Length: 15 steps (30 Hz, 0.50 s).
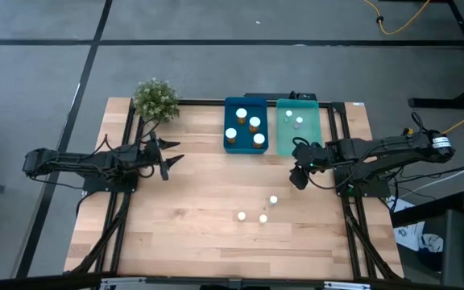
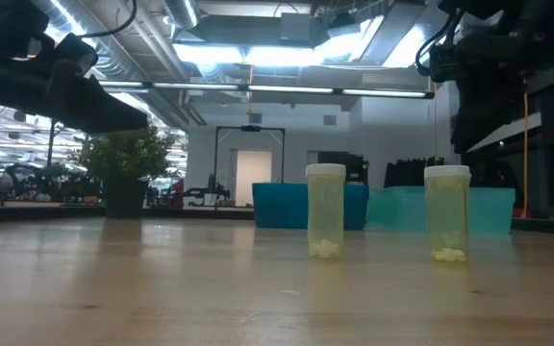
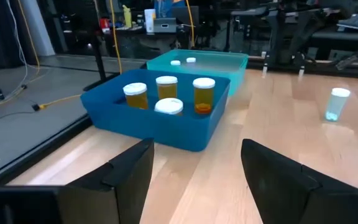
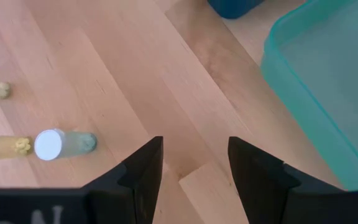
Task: Pick and place medicine bottles into bin by pill shape (circle, oval)
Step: Put the small green medicine bottle into the green bin
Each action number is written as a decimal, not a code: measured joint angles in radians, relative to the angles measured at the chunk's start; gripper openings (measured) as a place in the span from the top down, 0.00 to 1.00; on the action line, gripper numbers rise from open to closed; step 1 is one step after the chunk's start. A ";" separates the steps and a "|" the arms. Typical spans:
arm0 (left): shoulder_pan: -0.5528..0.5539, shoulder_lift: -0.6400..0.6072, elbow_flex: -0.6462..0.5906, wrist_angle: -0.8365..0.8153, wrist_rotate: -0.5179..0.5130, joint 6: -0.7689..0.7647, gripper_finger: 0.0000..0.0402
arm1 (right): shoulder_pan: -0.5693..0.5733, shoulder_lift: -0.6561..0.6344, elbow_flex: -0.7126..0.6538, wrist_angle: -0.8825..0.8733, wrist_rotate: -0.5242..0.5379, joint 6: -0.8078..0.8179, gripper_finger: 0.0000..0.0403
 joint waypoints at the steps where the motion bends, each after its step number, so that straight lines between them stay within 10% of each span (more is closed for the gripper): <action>1: 0.000 0.000 0.000 0.000 0.000 0.000 0.42 | 0.000 0.000 0.000 0.001 0.000 0.000 0.54; 15: 0.000 0.000 0.000 0.000 0.001 0.000 0.42 | 0.000 0.000 0.000 0.006 0.000 -0.042 0.54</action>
